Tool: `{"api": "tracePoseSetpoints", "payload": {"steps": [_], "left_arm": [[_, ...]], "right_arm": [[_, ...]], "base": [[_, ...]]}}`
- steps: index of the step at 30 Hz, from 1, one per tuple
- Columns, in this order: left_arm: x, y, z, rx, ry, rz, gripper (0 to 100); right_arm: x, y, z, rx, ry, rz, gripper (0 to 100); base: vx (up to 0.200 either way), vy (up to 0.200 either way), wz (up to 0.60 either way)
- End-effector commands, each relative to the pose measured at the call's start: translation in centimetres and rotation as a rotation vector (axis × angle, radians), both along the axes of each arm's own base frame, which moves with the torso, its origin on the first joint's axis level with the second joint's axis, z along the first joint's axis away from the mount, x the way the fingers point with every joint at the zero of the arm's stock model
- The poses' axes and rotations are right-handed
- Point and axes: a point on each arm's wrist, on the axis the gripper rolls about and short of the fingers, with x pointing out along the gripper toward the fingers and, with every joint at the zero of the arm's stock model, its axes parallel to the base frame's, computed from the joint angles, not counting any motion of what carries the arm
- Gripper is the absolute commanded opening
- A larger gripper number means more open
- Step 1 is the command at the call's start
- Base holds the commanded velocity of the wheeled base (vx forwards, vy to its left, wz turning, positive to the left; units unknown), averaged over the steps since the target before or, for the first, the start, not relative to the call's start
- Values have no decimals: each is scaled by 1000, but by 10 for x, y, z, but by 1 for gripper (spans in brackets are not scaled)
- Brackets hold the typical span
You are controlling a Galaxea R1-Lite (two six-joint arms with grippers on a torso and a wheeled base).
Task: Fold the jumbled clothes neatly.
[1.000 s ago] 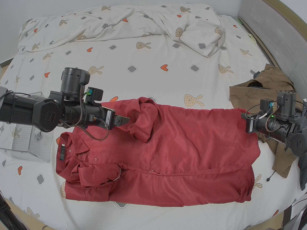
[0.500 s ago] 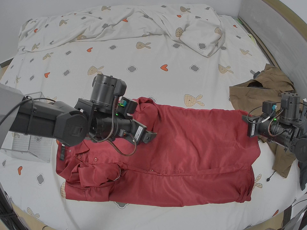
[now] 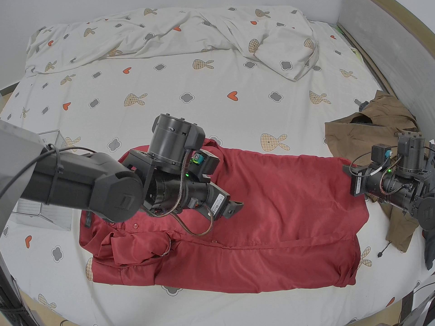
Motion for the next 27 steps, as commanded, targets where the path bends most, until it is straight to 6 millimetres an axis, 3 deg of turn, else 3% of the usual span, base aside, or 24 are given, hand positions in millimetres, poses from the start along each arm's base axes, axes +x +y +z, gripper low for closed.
{"api": "tracePoseSetpoints", "payload": {"steps": [1,9,21,27], "left_arm": [[9,-6,-17,25,27,4,100],[45,15,-31,49,16,112,100],[66,28,-29,74,-55,221,100],[68,35,-16,58,-100,250,100]], "right_arm": [[-1,0,-1,-1,4,3,0],[-3,-2,-4,-3,14,-2,0],[-3,-1,-4,-4,17,1,0],[-3,-1,-5,-4,18,3,0]], "base": [[0,0,0],[0,0,0],[0,0,0],[0,0,0]]}}
